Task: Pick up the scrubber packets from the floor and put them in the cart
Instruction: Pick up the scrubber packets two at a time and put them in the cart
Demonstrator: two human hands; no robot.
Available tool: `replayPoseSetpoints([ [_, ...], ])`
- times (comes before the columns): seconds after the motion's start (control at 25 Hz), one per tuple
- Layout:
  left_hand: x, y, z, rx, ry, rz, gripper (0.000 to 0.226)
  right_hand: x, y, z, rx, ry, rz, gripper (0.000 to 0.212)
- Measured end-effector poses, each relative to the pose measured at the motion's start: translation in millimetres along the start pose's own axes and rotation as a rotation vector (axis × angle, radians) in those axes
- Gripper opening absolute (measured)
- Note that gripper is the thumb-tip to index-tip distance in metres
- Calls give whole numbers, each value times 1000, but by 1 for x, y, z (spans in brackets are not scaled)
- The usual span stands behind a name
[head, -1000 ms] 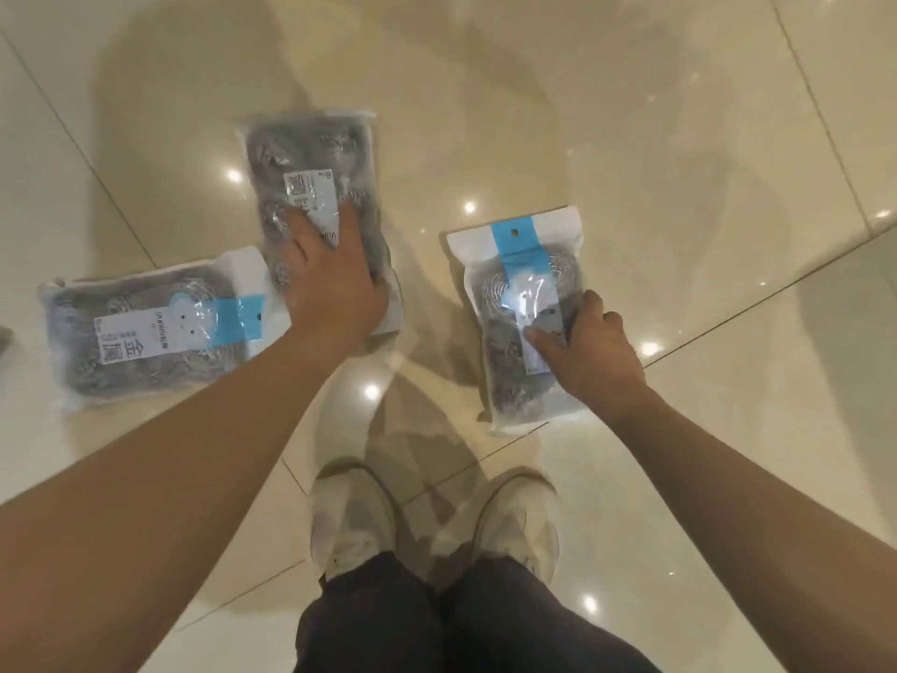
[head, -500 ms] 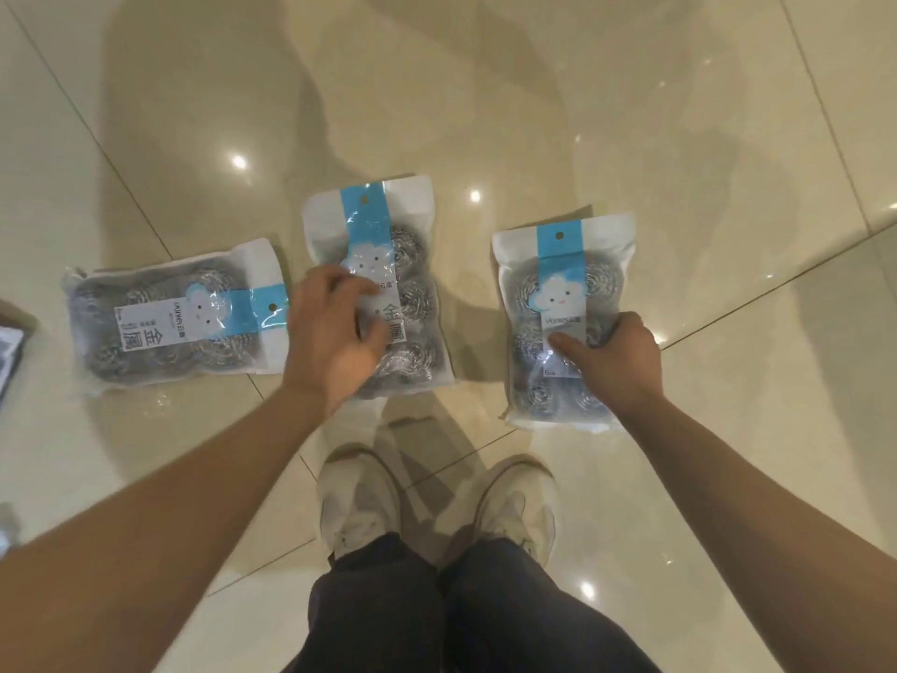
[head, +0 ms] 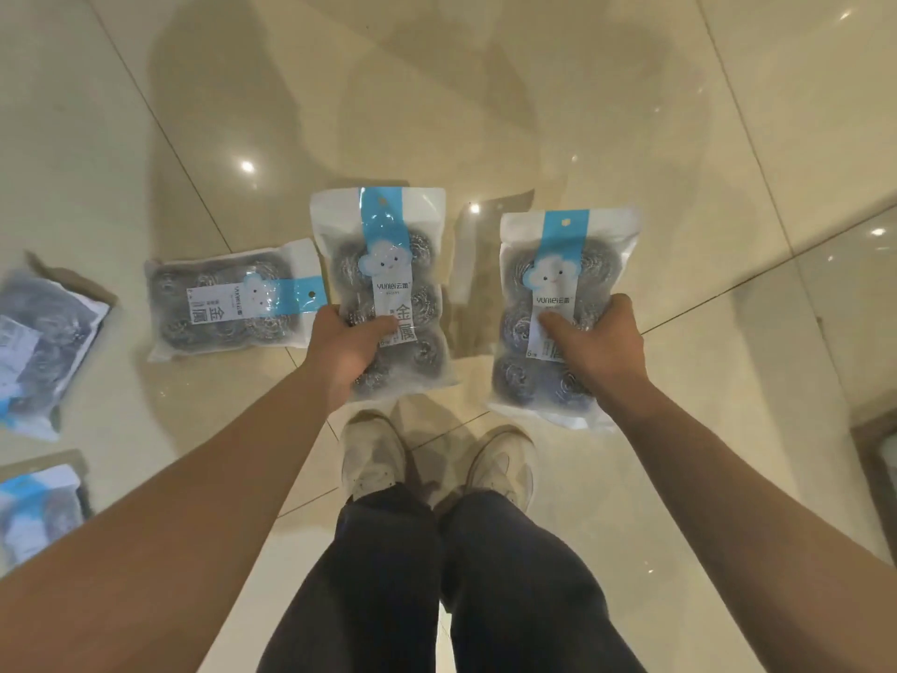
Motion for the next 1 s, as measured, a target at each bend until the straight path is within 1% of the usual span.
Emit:
replayPoseSetpoints([
  [0.16,-68,53,-115,49,-84,14,53,91,83,-82,-10,71,60,51],
  [0.28,-141,89,-210,63,-194,38,53,175,143,-147,19,126,113,65],
  [0.36,-194,119,-291,22,-268,61,56,235,188,-206,31,181,144,67],
  [0.48,-259,161,-401,-15,-393,-3,72,315,256,-298,32,286,182,56],
  [0.56,-285,182,-463,-18,-439,-55,75,352,292,-351,33,350,202,47],
  [0.64,-306,203,-529,-22,-508,-95,76,376,331,-403,11,417,230,50],
  [0.72,-319,221,-584,-66,-555,-90,83,393,363,-449,-11,459,256,55],
  [0.76,-324,227,-608,-68,-581,-90,82,396,378,-469,-19,474,290,54],
  [0.92,-340,231,-666,-95,-689,-56,64,391,422,-512,-53,510,394,36],
  [1.0,-349,219,-681,-81,-730,-22,64,382,442,-517,-81,510,454,35],
])
Point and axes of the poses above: each hand's wrist, its own z-axis towards the middle knuckle, its own y-axis out of the back of the hand, x = y × z, the point moved 2 cm from there along z, towards the middle knuckle, and after that the axes turned 4 degrees about z, right-handed, at the moved point
